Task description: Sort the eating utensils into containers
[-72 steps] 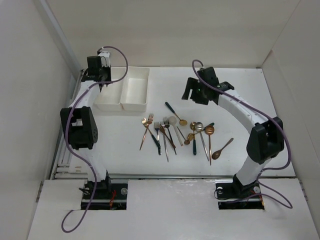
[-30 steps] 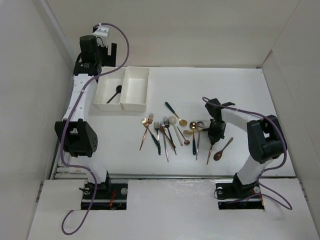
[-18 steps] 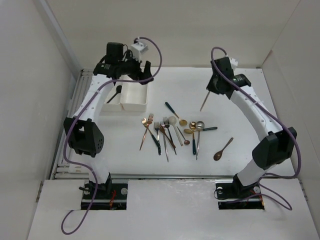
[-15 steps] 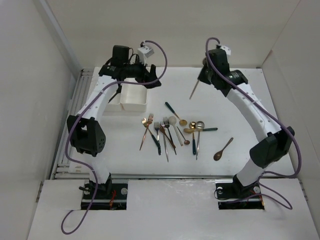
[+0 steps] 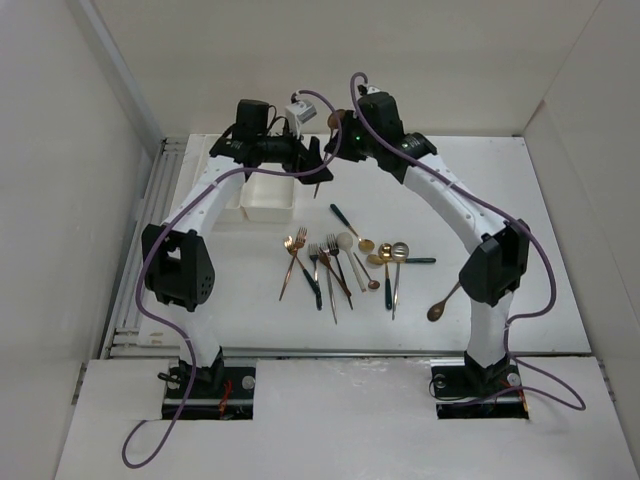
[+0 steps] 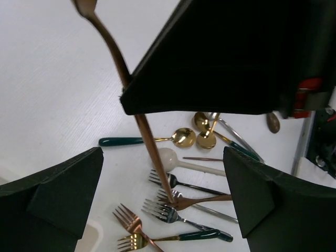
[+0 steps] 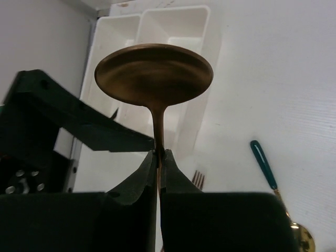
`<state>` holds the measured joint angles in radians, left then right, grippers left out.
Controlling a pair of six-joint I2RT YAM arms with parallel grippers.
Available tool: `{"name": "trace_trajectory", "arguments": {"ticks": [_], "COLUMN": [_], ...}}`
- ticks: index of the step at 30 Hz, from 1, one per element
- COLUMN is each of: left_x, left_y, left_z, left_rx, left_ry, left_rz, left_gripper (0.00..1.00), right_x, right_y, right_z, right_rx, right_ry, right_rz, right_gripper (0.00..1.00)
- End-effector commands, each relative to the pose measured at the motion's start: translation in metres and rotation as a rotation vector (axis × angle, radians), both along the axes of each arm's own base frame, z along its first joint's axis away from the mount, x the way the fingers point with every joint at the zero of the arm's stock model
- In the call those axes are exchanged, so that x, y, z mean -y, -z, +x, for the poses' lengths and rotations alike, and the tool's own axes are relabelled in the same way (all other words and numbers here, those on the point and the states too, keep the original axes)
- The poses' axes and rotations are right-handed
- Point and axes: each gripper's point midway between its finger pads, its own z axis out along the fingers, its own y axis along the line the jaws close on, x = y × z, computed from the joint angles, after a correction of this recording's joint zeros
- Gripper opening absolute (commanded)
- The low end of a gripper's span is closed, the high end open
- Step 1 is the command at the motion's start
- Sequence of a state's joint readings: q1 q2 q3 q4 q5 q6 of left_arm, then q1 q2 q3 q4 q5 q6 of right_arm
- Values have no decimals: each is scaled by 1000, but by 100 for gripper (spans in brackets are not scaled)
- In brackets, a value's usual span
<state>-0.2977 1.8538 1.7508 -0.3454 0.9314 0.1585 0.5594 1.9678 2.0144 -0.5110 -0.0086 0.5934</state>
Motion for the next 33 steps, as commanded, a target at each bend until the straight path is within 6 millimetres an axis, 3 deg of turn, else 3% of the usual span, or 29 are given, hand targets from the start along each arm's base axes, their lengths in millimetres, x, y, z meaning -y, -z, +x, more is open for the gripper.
{"name": "trace_trajectory", "arguments": {"ticks": [1,2,4,6,7,10,11,13,14,15,16,17,18,19,21,22,24,25,26,29,30,31,32,33], "left_x": [-6,-7,-6,-4,-3,3,-1,-12,-27,-42,-58,-76,-120,-144,-198,-226,-247,-257,-261,-272,-274,-275,-277,-276], "left_y": [-7,-7,4,-5,-1,-13,-11,-13,0,9,9,22,30,28,31,37,50,54,61,87,93,107,108,115], "left_z": [15,15,17,17,17,17,21,27,33,47,58,65,86,96,114,122,126,127,125,131,132,131,129,130], "left_rx": [81,91,63,72,48,33,15,12,-30,-43,-45,-90,-83,-67,-33,6,47,67,69,43,32,-2,-10,-29], "left_ry": [-80,-77,-76,-71,-69,-56,-71,-108,-154,-230,-288,-346,-488,-566,-727,-823,-869,-892,-883,-919,-925,-929,-933,-936], "left_rz": [36,39,49,33,27,-12,-13,-1,26,69,92,132,195,221,296,385,467,516,555,608,622,634,645,643], "left_gripper": [96,92,82,70,54,10,0,0,0,0,0,0,0,0,0,0,0,0,0,0,0,0,0,0], "right_x": [-20,-21,-24,-27,-31,-33,-33,-25,-18,-1,15,31,48,79,119,153,184,205,222,255,265,271,274,288], "right_y": [-69,-63,-71,-68,-61,-51,-44,-44,-40,-40,-32,-37,-35,-15,7,14,36,35,53,70,107,107,120,155], "right_z": [-14,-12,-21,-24,-22,-25,-24,-21,-19,-9,-10,-10,-8,-8,-14,-10,-28,-31,-46,-73,-100,-114,-128,-156], "right_rx": [123,124,120,113,94,61,45,31,22,24,-14,4,5,-60,-92,-117,-217,-232,-330,-483,-603,-617,-663,-765], "right_ry": [-86,-87,-115,-140,-146,-161,-159,-151,-141,-106,-76,-71,-62,-41,-36,64,100,166,210,435,469,559,585,638], "right_rz": [167,168,206,213,216,206,197,194,179,159,123,88,46,-25,-196,-294,-433,-486,-521,-428,-443,-370,-328,-322], "right_gripper": [0,0,0,0,0,0,0,19,31,53,63,70,77,79,79,79,80,84,86,98,98,100,100,97]}}
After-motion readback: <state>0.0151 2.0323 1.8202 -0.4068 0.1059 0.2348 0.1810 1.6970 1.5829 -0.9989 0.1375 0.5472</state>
